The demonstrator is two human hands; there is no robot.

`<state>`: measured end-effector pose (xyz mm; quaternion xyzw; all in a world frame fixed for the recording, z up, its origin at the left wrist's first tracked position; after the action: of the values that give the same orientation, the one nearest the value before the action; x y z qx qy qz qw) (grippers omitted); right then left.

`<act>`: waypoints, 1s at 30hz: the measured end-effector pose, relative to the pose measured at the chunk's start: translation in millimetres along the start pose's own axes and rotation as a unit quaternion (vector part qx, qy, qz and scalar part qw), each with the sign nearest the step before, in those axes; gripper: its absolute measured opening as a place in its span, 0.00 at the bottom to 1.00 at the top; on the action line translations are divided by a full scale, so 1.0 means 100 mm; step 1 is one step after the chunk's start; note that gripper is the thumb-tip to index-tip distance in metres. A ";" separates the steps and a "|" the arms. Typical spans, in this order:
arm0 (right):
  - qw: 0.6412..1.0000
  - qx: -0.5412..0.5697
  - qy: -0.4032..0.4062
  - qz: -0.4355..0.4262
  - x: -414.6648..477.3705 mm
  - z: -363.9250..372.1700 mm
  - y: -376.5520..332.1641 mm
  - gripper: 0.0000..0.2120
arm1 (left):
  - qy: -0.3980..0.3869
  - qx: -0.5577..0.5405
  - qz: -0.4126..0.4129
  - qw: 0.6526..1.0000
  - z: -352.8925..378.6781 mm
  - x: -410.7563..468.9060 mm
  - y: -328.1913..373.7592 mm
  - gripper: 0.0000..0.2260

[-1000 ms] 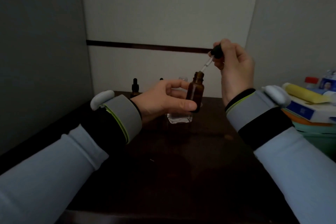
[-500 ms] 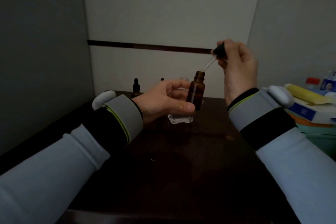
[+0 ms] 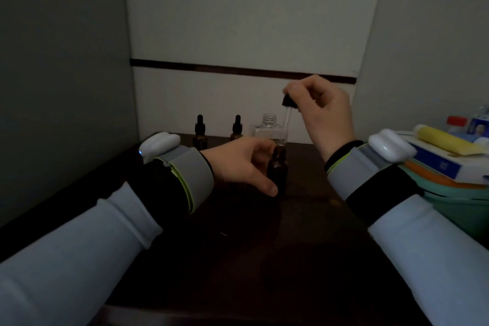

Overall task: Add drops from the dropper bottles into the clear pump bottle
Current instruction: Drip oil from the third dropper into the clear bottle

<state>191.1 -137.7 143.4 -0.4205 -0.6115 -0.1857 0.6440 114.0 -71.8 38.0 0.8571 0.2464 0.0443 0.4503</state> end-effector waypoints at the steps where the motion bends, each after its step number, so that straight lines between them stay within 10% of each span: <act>1: 1.000 -0.001 0.003 -0.003 0.00 0.00 0.00 0.06 | 0.007 0.030 -0.007 1.000 0.00 0.01 -0.02 0.24; 11: 0.999 -0.001 0.038 0.011 0.00 -0.09 0.03 0.07 | 0.046 0.097 -0.011 0.994 -0.15 -0.05 0.04 0.18; 18: 0.995 0.025 0.080 0.048 -0.01 -0.16 0.14 0.07 | 0.313 -0.096 0.128 0.936 -0.82 -0.23 0.11 0.10; 22: 0.995 0.029 0.087 0.042 -0.02 -0.16 0.13 0.07 | 0.258 0.017 0.068 0.964 -0.57 0.04 -0.08 0.25; 30: 0.991 0.021 0.134 -0.009 0.00 -0.28 0.01 0.04 | 0.229 0.027 0.113 0.967 -0.53 -0.01 0.02 0.20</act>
<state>209.4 -158.9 146.2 -0.3731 -0.5272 -0.2334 0.7269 97.8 -33.4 71.3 0.8582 0.2459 0.2829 0.3507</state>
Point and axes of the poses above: each hand's wrist, its own x-axis towards the middle knuckle, its own z-axis out of the palm, y = z × x, the point moved 10 cm from there along x, towards the middle knuckle, and after that the axes turned 15 degrees about -z, right-handed, at the moved point
